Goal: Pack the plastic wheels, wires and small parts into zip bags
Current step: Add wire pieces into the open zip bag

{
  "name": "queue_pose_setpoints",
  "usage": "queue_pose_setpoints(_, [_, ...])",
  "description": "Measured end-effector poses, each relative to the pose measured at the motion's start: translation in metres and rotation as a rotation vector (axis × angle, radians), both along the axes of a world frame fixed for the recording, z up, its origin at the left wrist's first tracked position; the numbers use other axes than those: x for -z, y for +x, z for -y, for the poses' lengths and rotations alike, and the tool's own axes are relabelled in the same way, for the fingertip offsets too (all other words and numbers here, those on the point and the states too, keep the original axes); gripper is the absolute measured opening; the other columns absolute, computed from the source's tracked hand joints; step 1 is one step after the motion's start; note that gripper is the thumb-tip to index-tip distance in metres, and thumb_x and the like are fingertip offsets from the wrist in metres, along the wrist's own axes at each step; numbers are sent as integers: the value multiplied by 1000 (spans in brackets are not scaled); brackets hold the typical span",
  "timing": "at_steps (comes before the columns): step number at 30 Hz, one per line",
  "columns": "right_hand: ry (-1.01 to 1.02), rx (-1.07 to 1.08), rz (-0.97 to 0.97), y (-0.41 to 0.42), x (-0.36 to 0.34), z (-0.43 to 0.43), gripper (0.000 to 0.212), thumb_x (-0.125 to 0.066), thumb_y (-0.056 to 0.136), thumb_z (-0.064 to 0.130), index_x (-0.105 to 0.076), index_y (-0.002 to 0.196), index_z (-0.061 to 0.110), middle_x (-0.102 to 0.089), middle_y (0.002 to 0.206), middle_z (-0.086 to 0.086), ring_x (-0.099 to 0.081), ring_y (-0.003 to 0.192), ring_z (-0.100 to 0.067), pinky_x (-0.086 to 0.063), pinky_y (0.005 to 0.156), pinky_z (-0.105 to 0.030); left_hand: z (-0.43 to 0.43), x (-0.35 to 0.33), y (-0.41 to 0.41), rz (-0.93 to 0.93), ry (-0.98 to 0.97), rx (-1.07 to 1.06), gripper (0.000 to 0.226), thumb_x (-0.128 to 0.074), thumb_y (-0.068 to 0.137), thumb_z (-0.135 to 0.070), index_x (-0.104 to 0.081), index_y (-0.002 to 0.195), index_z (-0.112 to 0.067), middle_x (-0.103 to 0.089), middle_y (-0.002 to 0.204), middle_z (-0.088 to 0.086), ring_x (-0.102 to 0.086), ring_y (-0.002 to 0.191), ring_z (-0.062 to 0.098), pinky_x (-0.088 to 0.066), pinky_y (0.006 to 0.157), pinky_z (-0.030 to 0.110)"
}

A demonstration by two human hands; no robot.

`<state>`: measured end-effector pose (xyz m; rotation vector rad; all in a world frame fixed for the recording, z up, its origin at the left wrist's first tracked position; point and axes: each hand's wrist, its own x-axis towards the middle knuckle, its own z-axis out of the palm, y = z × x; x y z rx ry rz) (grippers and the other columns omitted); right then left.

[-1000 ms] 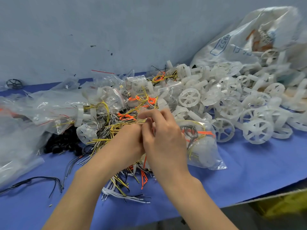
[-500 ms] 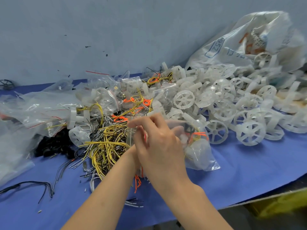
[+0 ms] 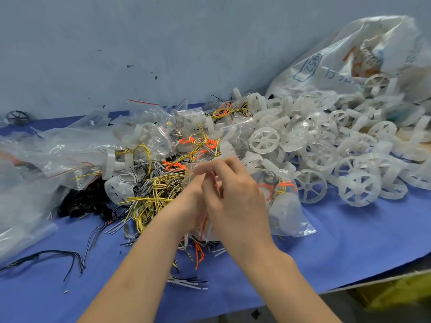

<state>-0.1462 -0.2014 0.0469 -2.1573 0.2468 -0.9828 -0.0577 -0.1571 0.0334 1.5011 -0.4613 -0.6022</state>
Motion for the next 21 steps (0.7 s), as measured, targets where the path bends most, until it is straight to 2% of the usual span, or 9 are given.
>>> queue_pose_setpoints(2, [10,-2,-20,2,1,4,18,-54,94,25,-64,101,38,-54,100,13,-56,77,-12,-43,64,-35,-11,-8,1,51,-16,126,21,-52,83,-8,-62,67,-18,-55,65,1,-53,64,19,-41,55,21])
queue_pose_setpoints(4, [3,1,-37,5,2,6,17,-53,95,26,-61,103,39,-54,100,12,-57,77,-13,-41,63,-34,-27,-10,8,9,-9,178,21,-57,91,-8,-70,77,-15,-66,70,2,-60,64,18,-46,53,20])
queue_pose_setpoints(6, [-7,-3,-57,7,2,9,17,-49,95,29,-61,103,38,-55,100,13,-58,77,-13,-41,63,-34,-39,-14,15,-39,-4,152,21,-52,100,-15,-70,91,-10,-72,79,3,-65,66,11,-54,54,20])
queue_pose_setpoints(9, [-9,-27,-108,12,1,10,23,-42,95,34,-64,101,35,-55,101,11,-60,81,-18,-47,66,-38,-58,-20,25,-7,-19,20,22,-53,99,-18,-70,99,-6,-70,83,7,-64,62,14,-54,54,22])
queue_pose_setpoints(12, [-58,-43,-239,19,2,16,21,-44,96,31,-65,101,34,-51,100,8,-60,82,-22,-50,71,-41,-70,-24,39,86,28,-210,21,-52,100,-20,-69,101,-8,-68,76,2,-60,55,12,-51,48,21])
queue_pose_setpoints(14, [-69,-57,-318,23,3,21,21,-44,97,33,-65,100,35,-49,97,7,-59,83,-23,-50,75,-42,-70,-27,50,165,81,-281,20,-51,100,-20,-69,99,-11,-68,75,0,-61,56,11,-51,48,20])
queue_pose_setpoints(19, [-92,-113,-468,42,1,38,25,-42,98,30,-66,97,35,-53,102,6,-58,94,-20,-50,82,-40,-34,-27,99,305,221,-318,20,-47,102,-18,-64,109,-12,-66,92,5,-63,71,12,-57,60,22])
queue_pose_setpoints(21, [-88,-152,-485,52,0,47,26,-42,97,26,-67,94,33,-56,99,5,-57,87,-16,-48,78,-38,-15,-31,126,375,272,-329,23,-44,103,-16,-60,117,-9,-63,98,6,-61,79,14,-57,66,23])
